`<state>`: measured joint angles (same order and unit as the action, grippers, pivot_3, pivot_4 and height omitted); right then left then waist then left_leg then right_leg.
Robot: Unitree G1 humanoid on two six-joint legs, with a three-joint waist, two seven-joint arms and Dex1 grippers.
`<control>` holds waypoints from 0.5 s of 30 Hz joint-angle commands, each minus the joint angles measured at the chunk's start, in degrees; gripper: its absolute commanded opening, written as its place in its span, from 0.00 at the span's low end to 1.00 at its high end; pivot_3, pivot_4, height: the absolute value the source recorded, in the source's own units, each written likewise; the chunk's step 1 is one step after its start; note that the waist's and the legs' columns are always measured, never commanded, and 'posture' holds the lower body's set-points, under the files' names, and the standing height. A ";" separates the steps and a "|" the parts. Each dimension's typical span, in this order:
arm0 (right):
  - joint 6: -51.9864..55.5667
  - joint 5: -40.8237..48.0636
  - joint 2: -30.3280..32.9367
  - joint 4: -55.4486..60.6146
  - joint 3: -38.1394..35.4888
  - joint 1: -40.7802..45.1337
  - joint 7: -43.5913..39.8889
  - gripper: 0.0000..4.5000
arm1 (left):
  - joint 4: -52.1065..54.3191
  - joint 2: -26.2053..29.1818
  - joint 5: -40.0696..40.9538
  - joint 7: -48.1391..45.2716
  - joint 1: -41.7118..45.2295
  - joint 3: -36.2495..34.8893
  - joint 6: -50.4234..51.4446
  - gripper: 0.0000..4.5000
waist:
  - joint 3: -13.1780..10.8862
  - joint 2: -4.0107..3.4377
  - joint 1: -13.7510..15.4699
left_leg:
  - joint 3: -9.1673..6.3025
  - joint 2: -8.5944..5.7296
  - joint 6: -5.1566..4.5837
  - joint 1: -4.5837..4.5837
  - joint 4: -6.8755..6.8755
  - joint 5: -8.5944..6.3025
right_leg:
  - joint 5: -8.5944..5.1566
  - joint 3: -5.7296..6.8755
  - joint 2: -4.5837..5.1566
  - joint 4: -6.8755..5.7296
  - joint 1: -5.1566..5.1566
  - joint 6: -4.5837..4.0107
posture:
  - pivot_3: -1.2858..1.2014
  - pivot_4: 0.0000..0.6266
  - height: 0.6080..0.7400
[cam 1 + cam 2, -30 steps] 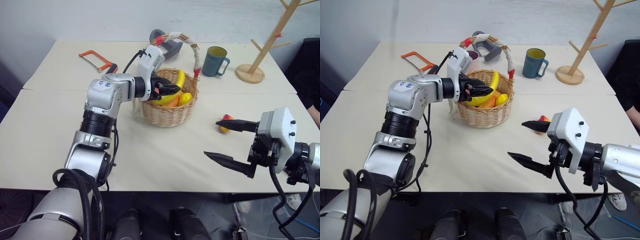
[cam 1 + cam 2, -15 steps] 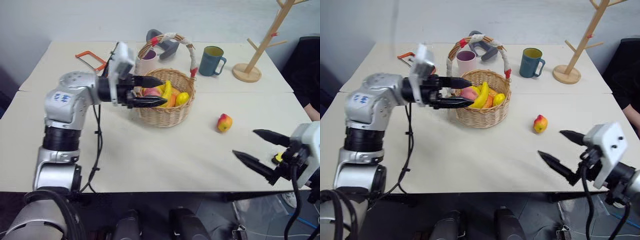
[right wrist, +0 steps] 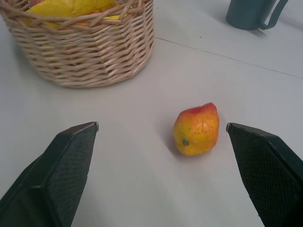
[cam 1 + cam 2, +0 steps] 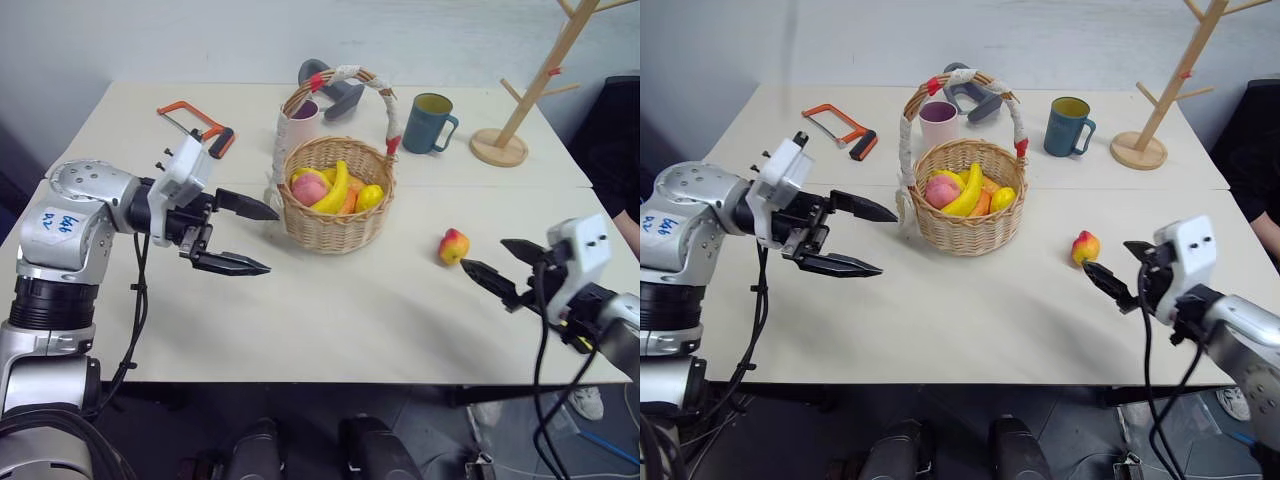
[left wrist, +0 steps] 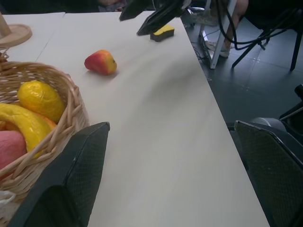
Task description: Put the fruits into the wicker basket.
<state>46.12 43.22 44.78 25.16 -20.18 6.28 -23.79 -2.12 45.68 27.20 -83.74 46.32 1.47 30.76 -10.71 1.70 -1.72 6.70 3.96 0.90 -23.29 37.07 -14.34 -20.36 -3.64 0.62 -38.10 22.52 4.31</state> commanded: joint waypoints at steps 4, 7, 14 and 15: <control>-6.28 -13.58 -7.23 -16.85 10.08 12.91 5.91 1.00 | 5.55 -0.97 2.37 2.98 -1.72 -1.19 1.10 0.99 | 0.00 0.00 -0.41 | 0.08 0.02 0.01 0.01 -0.01 0.00 | 0.00 -0.06 -0.03 -0.04 0.06 0.00 | 0.52 0.24 1.00; -8.47 -17.16 -10.95 -25.04 12.65 18.27 6.07 1.00 | 4.39 -0.83 1.70 3.34 -1.09 -1.17 0.77 0.99 | 0.00 -0.01 -0.72 | 0.13 0.05 0.04 0.01 0.00 0.02 | -0.01 -0.07 -0.05 -0.11 0.11 -0.01 | 0.52 0.24 1.00; -12.01 -21.05 -16.67 -35.89 12.92 25.14 5.48 0.79 | 4.75 -1.02 3.98 5.02 0.79 -2.90 3.24 1.00 | -0.01 -0.01 -1.36 | 0.17 0.04 0.07 0.00 -0.01 0.03 | -0.02 -0.10 -0.03 -0.24 0.18 -0.04 | 0.52 0.24 1.00; -12.07 -20.95 -16.94 -35.48 12.58 25.13 5.19 0.72 | 4.91 -1.05 4.11 5.37 0.85 -3.03 3.39 1.00 | -0.01 -0.02 -1.36 | 0.16 0.04 0.07 0.00 -0.01 0.03 | -0.02 -0.09 -0.03 -0.25 0.18 -0.04 | 0.52 0.24 1.00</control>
<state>35.57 22.38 27.92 -11.39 -6.00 30.76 -18.00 1.39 44.17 29.63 -79.06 46.00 0.38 33.84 -10.72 1.68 -3.08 6.86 3.99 0.97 -23.29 37.06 -14.31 -20.38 -3.73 0.59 -38.36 22.71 4.27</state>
